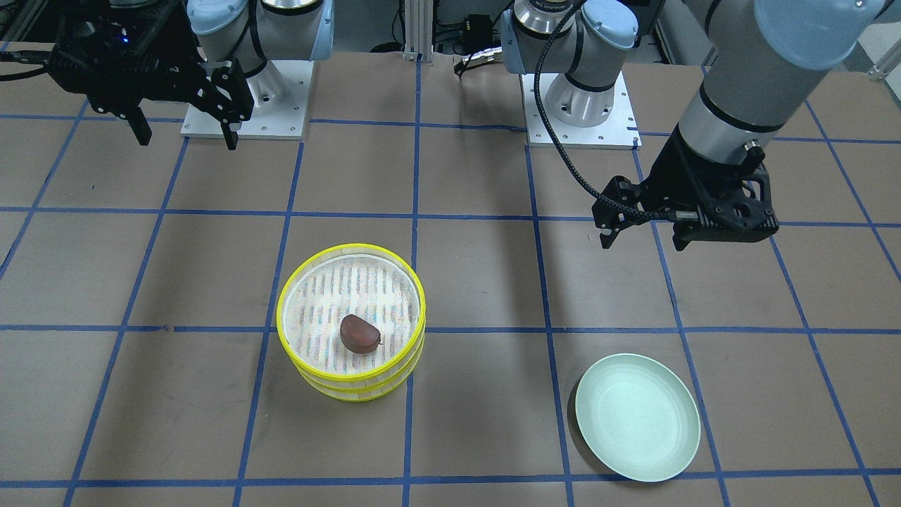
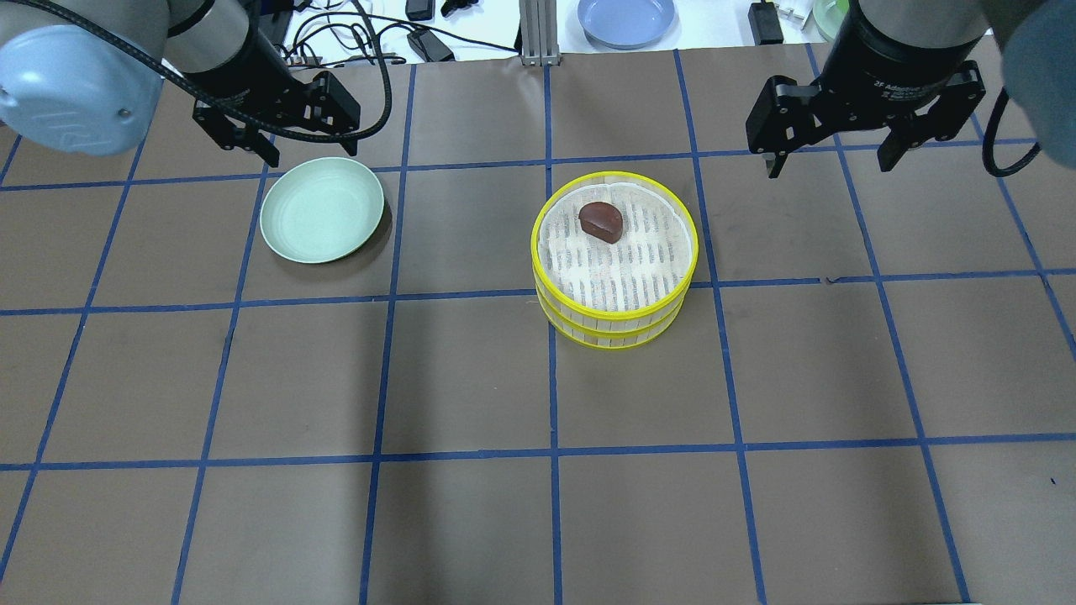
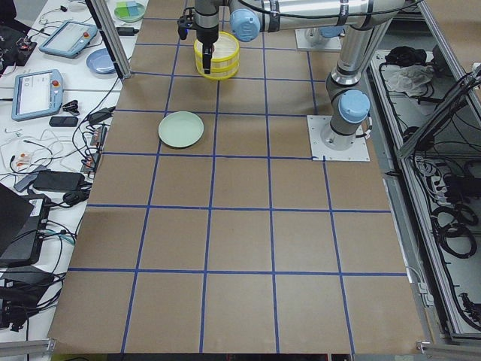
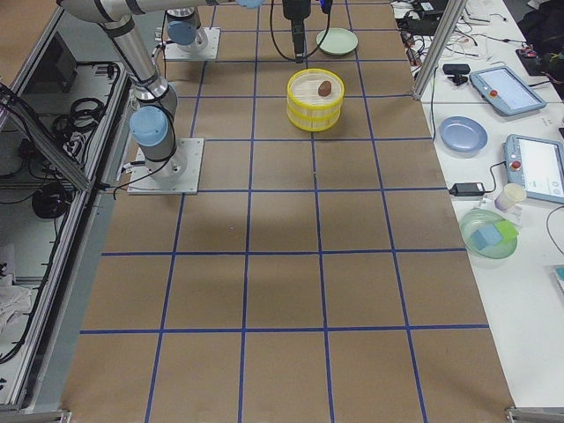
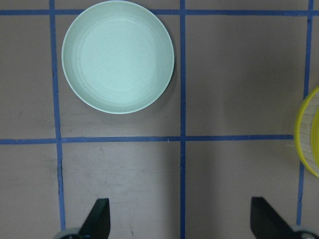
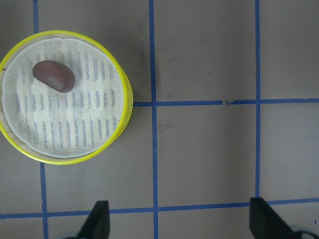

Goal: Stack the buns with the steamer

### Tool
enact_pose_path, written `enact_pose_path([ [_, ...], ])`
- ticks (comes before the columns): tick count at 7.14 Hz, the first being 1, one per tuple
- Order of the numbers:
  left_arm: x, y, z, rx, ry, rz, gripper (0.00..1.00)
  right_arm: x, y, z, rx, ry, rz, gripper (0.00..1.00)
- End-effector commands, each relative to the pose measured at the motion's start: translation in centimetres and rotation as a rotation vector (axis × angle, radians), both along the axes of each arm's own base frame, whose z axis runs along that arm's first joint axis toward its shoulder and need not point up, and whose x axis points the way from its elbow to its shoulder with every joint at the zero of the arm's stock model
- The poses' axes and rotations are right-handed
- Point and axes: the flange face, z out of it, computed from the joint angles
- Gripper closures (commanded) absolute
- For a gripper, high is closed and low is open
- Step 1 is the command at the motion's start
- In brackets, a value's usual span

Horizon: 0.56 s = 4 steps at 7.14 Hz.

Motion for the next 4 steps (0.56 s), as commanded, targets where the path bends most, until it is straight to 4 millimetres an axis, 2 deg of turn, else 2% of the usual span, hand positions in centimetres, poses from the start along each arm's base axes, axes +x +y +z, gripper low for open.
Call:
enact_pose_path([
  [1, 0.00, 2.43, 1.39, 0.025, -0.014, -0.001, 0.00, -0.03, 0.00, 0.06, -0.002, 0.002, 0.029, 0.00],
  [3, -0.03, 2.54, 1.48, 0.022, -0.013, -0.003, 0.00, 0.30, -0.12, 0.06, -0.003, -0.045, 0.025, 0.00],
  [4, 0.68, 2.85, 1.70, 0.028, -0.048, -0.007, 0.00, 0.53, -0.15, 0.11, -0.008, -0.068, 0.030, 0.00],
])
